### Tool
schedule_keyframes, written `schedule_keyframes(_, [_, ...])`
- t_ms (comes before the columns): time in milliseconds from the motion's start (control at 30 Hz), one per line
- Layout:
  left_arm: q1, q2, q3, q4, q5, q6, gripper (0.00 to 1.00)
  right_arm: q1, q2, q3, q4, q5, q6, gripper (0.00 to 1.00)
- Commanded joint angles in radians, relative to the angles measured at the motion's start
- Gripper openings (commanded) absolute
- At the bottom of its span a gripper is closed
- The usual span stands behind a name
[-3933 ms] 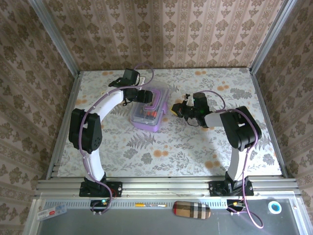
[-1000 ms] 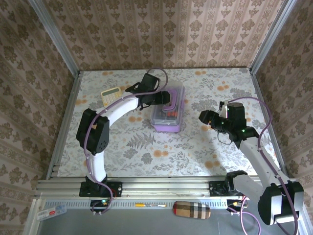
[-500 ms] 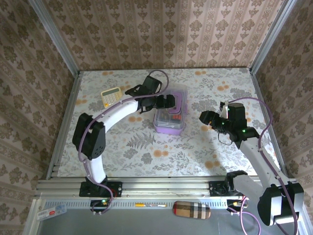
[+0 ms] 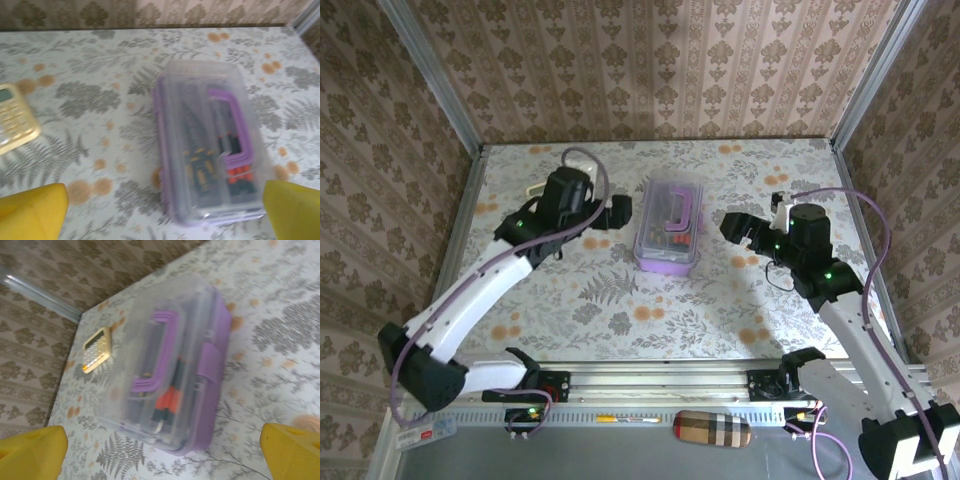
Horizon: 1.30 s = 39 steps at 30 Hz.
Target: Pack the tool kit
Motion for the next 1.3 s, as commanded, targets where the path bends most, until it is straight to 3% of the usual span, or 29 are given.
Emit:
schedule_keyframes(0, [-0.013,-0.153,-0.126,-0.011,-0.151,0.022,1.0,0.101,-0.021,0.036,0.033,0.19,-0.043,1.0])
schedule_keyframes(133, [-0.015,-0.364,-0.284,0.037,-0.333,0.048,1.0,0.188,0.002,0.033,0.07,0.302,-0.148,1.0])
schedule_keyframes(233, [-0.015,-0.493,-0.407,0.11,-0.485,0.057,1.0,0.187,0.02,0.028,0.066,0.351,-0.088,1.0])
schedule_keyframes(400, [-0.01,-0.647,-0.682,0.472,-0.615,0.237,1.0,0.187,-0.003,-0.053,0.186,0.352,-0.023,1.0])
schedule_keyframes(500, [-0.006,-0.663,-0.847,0.761,-0.54,0.492,1.0,0.187,-0.032,-0.118,0.266,0.351,-0.036,1.0])
schedule_keyframes(600, [0.009,-0.629,-0.97,0.982,-0.528,0.58,1.0,0.188,-0.059,-0.151,0.259,0.362,-0.092,1.0])
schedule_keyframes(700, [0.047,-0.572,-1.056,1.177,-0.461,0.755,1.0,0.188,-0.091,-0.176,0.23,0.371,-0.142,1.0])
schedule_keyframes(800, [0.166,-0.511,-1.091,1.267,-0.428,0.724,1.0,0.188,-0.127,-0.204,0.239,0.374,-0.206,1.0])
schedule_keyframes(933, [0.429,-0.423,-1.113,1.287,-0.178,0.529,1.0,0.187,-0.159,-0.246,0.296,0.383,-0.261,1.0])
schedule_keyframes(1000, [0.516,-0.336,-1.135,1.392,-0.099,0.464,1.0,0.187,-0.162,-0.259,0.31,0.38,-0.281,1.0])
schedule_keyframes(1100, [0.575,-0.151,-1.137,1.548,-0.051,0.448,1.0,0.188,-0.153,-0.274,0.334,0.368,-0.294,1.0])
schedule_keyframes(1267, [0.581,0.18,-1.083,1.785,0.011,0.528,1.0,0.187,-0.144,-0.299,0.376,0.358,-0.333,1.0])
